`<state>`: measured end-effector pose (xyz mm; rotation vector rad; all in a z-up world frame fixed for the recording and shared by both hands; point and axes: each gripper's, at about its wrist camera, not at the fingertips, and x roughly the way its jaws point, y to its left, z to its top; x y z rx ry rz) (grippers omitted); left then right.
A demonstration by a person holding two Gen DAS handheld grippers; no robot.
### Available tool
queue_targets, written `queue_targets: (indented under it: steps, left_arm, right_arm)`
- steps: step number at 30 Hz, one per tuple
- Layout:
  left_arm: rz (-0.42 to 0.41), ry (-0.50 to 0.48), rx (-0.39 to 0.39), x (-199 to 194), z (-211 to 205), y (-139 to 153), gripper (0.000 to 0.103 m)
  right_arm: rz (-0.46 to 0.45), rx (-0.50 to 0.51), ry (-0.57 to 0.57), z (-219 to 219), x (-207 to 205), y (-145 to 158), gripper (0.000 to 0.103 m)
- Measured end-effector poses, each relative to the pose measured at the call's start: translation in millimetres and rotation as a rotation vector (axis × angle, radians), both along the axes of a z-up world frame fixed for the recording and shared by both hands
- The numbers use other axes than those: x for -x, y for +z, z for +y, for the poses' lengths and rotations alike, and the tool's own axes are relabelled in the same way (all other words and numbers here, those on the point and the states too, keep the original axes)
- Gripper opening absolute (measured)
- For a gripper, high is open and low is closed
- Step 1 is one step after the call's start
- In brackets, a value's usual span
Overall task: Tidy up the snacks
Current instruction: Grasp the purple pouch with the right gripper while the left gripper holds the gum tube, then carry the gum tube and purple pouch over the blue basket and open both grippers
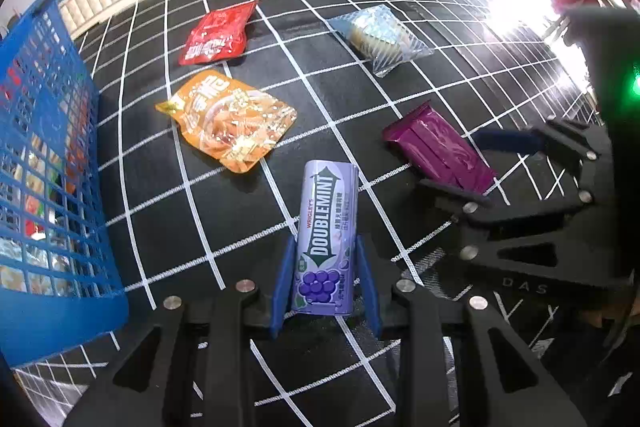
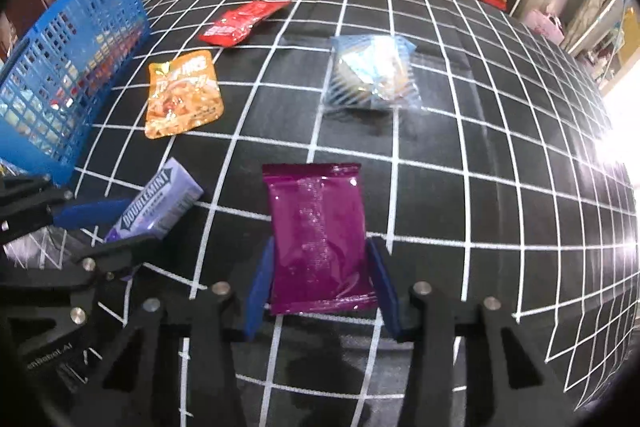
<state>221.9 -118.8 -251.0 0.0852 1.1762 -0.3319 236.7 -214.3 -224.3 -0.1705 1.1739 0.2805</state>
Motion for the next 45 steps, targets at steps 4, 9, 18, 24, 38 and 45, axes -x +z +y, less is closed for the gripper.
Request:
queue_targets:
  steps: [4,9,18,24,38,45]
  left_arm:
    - [0.003,0.007,0.004,7.9,0.4,0.9,0.029]
    - [-0.042,0.021,0.018,25.3,3.9,14.7,0.029]
    - [-0.132,0.039,0.042,48.0,13.5,62.1,0.029]
    - [-0.207,0.014,0.023,73.2,15.3,96.6,0.029]
    - [-0.367,0.075,0.036,104.0,70.3,184.2,0.029]
    - [-0.364,0.165,0.034,101.5,123.0,193.8,0.029]
  right_arm:
    - [0.011,-0.024,-0.028,-4.4,5.0,-0.1,0.051]
    - [-0.028,-0.042,-0.028,-5.8,21.0,19.9,0.051]
    - [-0.097,-0.073,-0.025,-2.2,47.9,65.0,0.051]
    - [-0.154,-0.108,-0.023,2.2,60.0,99.0,0.051]
    - [-0.272,-0.197,0.09,65.0,68.1,167.0,0.051]
    - [-0.266,-0.235,0.152,102.6,58.4,173.7,0.051]
